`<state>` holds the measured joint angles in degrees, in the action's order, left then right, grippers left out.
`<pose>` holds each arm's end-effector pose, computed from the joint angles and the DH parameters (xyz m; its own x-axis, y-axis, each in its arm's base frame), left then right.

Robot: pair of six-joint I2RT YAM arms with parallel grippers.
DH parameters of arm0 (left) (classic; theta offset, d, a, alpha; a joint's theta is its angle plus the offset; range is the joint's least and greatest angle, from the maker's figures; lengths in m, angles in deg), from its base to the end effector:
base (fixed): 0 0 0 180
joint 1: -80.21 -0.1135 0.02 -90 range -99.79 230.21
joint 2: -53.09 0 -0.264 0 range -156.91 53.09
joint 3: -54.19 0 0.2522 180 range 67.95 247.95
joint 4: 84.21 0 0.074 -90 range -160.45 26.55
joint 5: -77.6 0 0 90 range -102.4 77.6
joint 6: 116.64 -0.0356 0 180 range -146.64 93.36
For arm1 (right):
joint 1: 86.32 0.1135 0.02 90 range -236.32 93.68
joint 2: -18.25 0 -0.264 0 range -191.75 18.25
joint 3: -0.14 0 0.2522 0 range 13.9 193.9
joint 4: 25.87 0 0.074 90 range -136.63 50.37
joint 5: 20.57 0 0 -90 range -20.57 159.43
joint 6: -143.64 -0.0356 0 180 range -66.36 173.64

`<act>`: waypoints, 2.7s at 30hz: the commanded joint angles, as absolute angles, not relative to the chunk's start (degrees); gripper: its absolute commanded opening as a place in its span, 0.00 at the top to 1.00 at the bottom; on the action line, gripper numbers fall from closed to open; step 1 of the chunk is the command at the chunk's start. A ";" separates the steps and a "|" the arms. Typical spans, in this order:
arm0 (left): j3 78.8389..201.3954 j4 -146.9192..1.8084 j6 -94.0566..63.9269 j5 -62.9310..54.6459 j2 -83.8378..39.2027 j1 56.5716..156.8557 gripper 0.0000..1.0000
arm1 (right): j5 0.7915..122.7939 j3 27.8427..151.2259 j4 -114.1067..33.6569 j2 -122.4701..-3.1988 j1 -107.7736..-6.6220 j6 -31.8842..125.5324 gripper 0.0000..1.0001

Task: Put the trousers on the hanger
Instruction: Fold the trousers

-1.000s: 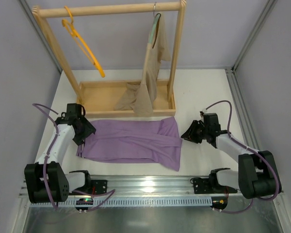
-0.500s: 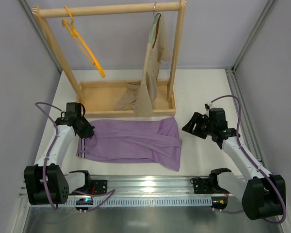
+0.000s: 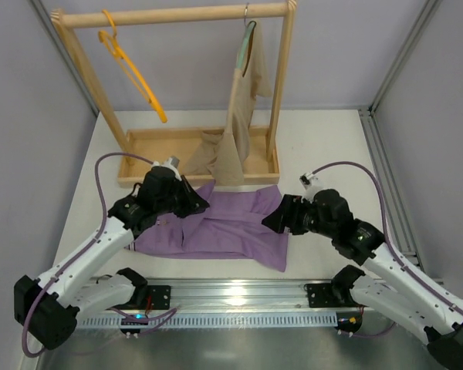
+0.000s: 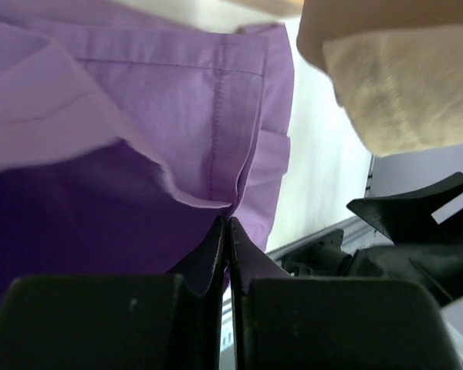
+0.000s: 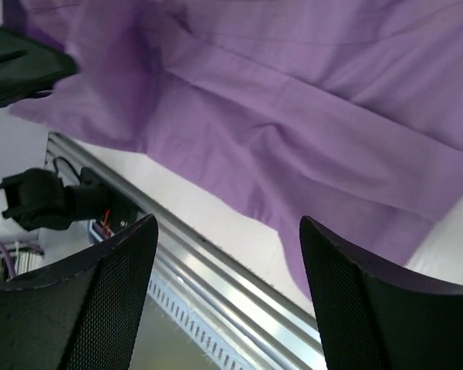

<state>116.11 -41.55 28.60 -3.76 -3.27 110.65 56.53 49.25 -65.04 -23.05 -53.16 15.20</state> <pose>0.1799 -0.1119 0.2919 -0.7929 -0.4762 -0.3803 -0.0828 0.7024 -0.7069 0.1332 0.0965 0.2654 -0.7719 0.2195 -0.5966 -0.2718 0.7344 0.6219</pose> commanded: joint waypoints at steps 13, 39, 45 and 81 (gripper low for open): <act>123.67 -54.10 36.64 -6.51 -13.70 123.27 1.00 | 92.52 56.35 -49.99 -39.50 -18.39 0.74 0.16; 130.44 -61.22 38.66 -7.57 -30.84 132.77 1.00 | 93.69 46.51 -41.92 -35.02 -17.51 0.12 0.12; 131.67 -61.49 39.27 -7.92 -32.95 133.65 0.83 | 93.60 41.94 -39.89 -31.51 -17.24 -0.15 0.09; 118.23 -42.95 30.57 -14.68 -19.69 128.91 0.46 | 73.04 37.72 -29.27 -47.93 -38.42 1.26 0.26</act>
<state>118.84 -43.78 32.25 -13.35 -22.29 129.56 74.34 35.37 -35.12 -46.90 -38.34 0.84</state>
